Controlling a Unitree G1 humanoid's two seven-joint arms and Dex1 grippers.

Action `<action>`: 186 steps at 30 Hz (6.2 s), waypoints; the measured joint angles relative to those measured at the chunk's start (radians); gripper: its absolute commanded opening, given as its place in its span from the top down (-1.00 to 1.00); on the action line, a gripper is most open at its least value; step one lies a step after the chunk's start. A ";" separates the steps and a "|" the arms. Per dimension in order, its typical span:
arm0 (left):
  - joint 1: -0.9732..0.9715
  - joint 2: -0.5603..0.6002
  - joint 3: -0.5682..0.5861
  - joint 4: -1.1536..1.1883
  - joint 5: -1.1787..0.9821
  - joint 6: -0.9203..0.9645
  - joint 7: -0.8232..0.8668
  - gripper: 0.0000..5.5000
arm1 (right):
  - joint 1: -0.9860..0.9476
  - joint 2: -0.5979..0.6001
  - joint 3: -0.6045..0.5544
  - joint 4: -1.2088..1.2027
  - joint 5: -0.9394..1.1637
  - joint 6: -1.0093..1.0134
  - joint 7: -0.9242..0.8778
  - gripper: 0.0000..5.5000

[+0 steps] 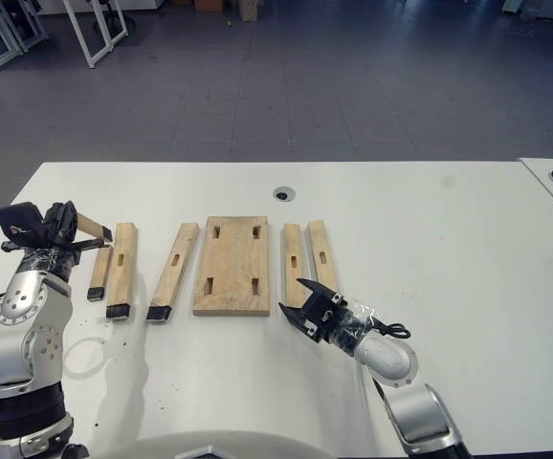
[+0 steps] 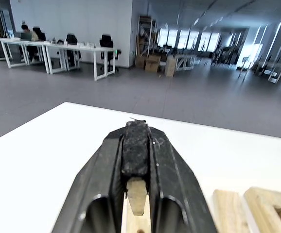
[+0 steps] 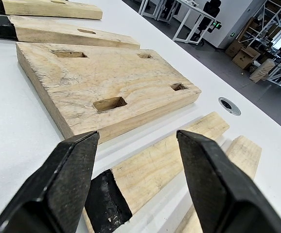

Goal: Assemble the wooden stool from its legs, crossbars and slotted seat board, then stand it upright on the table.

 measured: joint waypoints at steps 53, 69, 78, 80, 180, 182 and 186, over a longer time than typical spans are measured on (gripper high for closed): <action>-0.052 -0.011 0.003 0.061 -0.008 0.100 -0.043 0.84 | 0.006 0.000 0.000 0.001 0.000 0.008 -0.001 -0.07; -0.051 -0.032 0.036 0.056 -0.003 0.065 -0.035 0.84 | 0.006 0.000 0.000 0.001 0.001 0.008 0.000 -0.07; -0.002 -0.044 0.010 0.049 -0.002 0.068 -0.040 0.84 | 0.009 0.000 0.000 0.001 0.001 0.009 0.000 -0.07; -0.002 -0.036 0.010 0.049 -0.003 0.079 -0.047 0.84 | 0.009 0.000 0.000 0.001 0.001 0.010 0.000 -0.07; 0.270 0.061 -0.119 0.168 0.061 -0.036 -0.284 0.06 | 0.008 0.016 0.003 0.012 -0.017 0.015 -0.017 -0.07; 0.270 0.061 -0.123 0.195 0.079 -0.052 -0.285 0.06 | 0.001 0.015 0.003 0.014 -0.017 0.015 -0.015 -0.07; 0.264 0.060 -0.133 0.227 0.089 -0.078 -0.287 0.15 | -0.001 0.011 0.001 0.020 -0.016 0.015 -0.010 -0.07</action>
